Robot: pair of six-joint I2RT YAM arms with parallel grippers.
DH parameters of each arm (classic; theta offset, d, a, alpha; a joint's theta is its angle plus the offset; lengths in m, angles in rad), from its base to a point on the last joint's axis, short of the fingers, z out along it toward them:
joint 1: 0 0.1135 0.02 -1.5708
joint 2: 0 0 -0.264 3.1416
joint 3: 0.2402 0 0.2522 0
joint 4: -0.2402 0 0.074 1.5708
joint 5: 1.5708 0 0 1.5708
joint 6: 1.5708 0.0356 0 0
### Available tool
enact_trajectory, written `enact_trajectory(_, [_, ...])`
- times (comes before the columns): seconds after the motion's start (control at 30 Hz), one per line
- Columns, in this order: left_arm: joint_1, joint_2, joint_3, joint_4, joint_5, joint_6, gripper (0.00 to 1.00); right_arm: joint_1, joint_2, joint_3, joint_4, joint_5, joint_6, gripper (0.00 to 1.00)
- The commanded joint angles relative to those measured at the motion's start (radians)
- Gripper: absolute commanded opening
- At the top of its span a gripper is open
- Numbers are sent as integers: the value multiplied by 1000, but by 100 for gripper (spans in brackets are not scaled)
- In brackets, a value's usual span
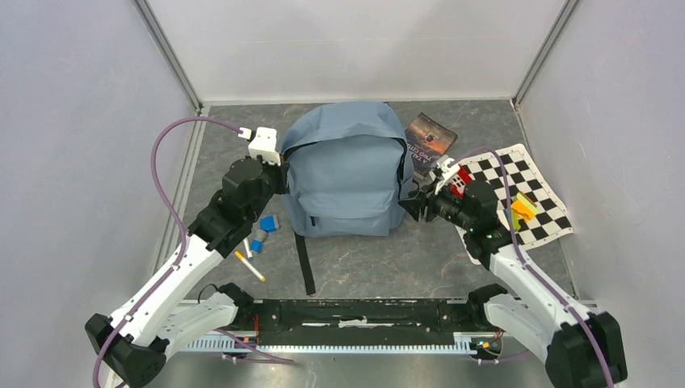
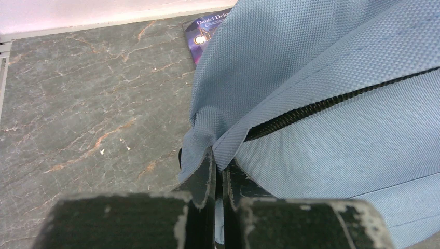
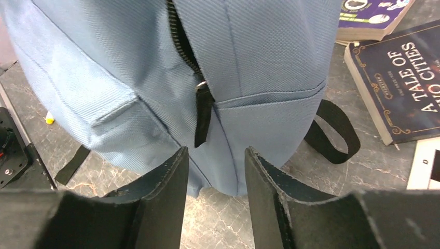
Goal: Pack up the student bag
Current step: Unzip the student bag at the center of the board.
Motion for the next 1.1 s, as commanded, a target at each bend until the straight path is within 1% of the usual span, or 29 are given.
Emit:
enact_trajectory(0.0, [2, -7, 12, 62, 25, -4, 2, 7, -132, 57, -81, 56, 9, 50])
enact_trajectory(0.1, [2, -6, 12, 63, 37, -7, 2, 16, -187, 60, -42, 47, 58, 51])
enact_trajectory(0.23, [1, -3, 12, 62, 40, -10, 2, 31, -182, 123, -2, 14, 60, 50])
enact_trajectory(0.47, [2, -5, 12, 62, 47, -12, 2, 53, -111, 178, 101, -107, -22, 42])
enact_trajectory(0.57, [2, -6, 12, 61, 48, -12, 2, 56, -75, 189, 114, -133, -65, 42])
enact_trajectory(0.67, [2, -6, 12, 60, 48, -13, 2, 59, -58, 195, 106, -108, -116, 44])
enact_trajectory(0.83, [2, -7, 13, 59, 54, -15, 2, 59, -58, 196, 71, 20, -223, 47])
enact_trajectory(1.07, [2, -7, 13, 59, 53, -15, 2, 59, -40, 196, 62, 140, -282, 47])
